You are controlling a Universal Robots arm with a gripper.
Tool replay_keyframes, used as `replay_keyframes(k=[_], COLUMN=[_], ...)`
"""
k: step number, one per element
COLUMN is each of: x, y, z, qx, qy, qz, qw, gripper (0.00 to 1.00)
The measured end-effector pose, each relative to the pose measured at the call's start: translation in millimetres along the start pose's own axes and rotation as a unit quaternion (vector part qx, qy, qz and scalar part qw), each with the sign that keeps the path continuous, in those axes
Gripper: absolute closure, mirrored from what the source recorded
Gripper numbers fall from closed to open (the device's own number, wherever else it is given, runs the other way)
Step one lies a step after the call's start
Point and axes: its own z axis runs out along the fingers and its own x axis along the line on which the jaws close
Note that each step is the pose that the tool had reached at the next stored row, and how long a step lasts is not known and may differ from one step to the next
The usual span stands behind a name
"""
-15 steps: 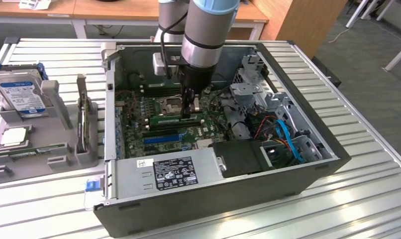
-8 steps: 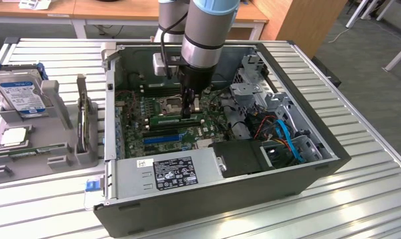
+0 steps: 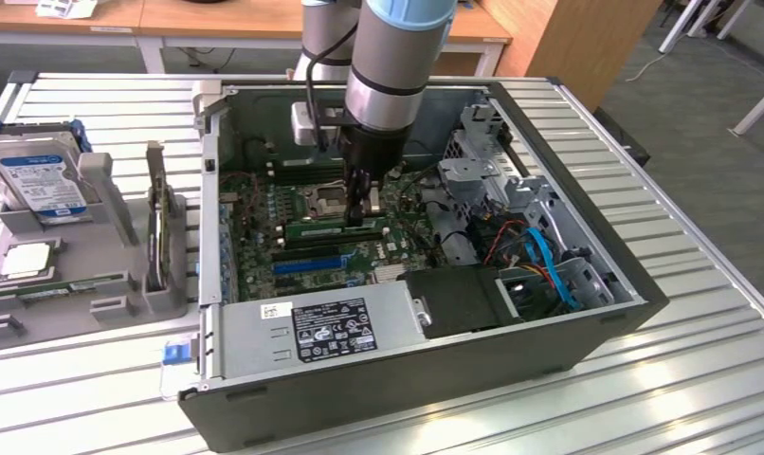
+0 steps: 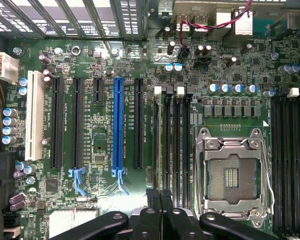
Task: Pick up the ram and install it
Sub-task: 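Insert the ram into the slot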
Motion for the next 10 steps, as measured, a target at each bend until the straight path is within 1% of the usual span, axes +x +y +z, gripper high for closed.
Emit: replay_keyframes(k=[10], x=[0.0], y=[-0.4], z=[1.1], qx=[0.0], qy=[-0.0001], qz=[0.0], qw=[1.0], gripper=[0.88])
